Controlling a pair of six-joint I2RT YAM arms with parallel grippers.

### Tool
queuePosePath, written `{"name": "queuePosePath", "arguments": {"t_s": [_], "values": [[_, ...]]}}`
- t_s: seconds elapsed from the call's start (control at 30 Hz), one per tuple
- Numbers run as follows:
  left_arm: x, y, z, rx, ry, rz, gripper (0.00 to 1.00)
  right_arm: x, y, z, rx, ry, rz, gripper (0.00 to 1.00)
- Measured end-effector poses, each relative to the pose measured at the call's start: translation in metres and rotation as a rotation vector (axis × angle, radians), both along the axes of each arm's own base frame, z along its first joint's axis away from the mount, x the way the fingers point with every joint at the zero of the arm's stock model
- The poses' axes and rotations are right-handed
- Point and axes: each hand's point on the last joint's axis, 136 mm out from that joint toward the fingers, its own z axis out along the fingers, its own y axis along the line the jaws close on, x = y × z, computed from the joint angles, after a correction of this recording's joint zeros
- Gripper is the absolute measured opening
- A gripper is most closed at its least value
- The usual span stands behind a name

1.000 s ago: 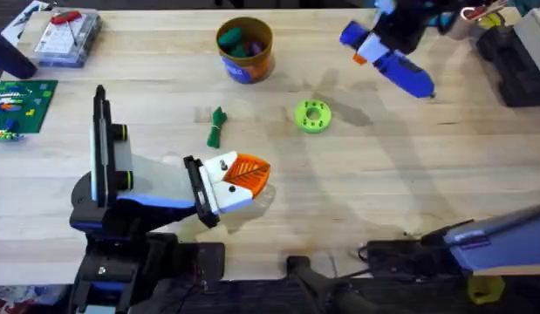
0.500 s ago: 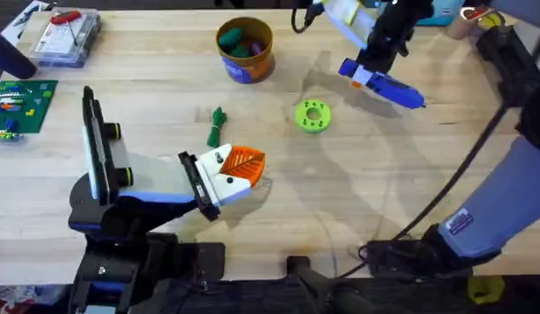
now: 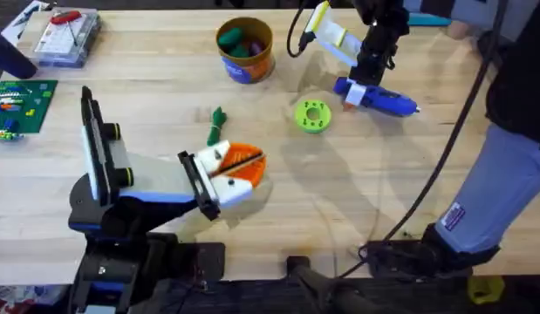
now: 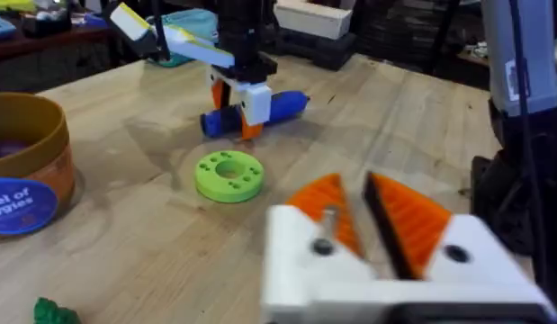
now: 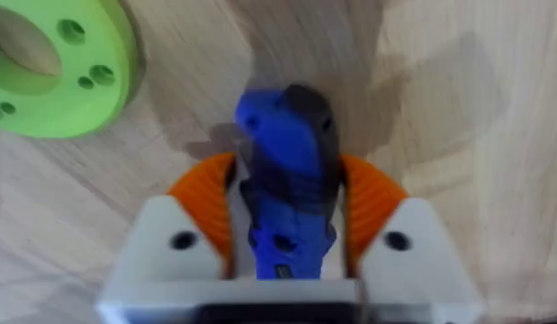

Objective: Pick up the gripper from the table and insert it into the empty holder that is missing its gripper. Then pick up a screw, insert it into the mounting hole, and use the screwdriver to tighten it. Finally, clean up the table by picking up the vegetable and placing it into the bucket.

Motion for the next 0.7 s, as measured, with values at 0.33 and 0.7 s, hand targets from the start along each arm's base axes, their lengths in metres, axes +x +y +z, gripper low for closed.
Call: {"name": "queuePosePath", "arguments": {"t_s": [0.33, 0.7], "values": [[0.000, 0.000, 0.001, -0.004, 0.002, 0.002, 0.986, -0.008, 0.001, 0.029, 0.024, -0.028, -0.047, 0.995], [0.019, 0.014, 0.013, -0.076, 0.130, 0.162, 0.986, -0.025, 0.012, 0.186, 0.225, -0.417, -0.192, 0.994]]}}
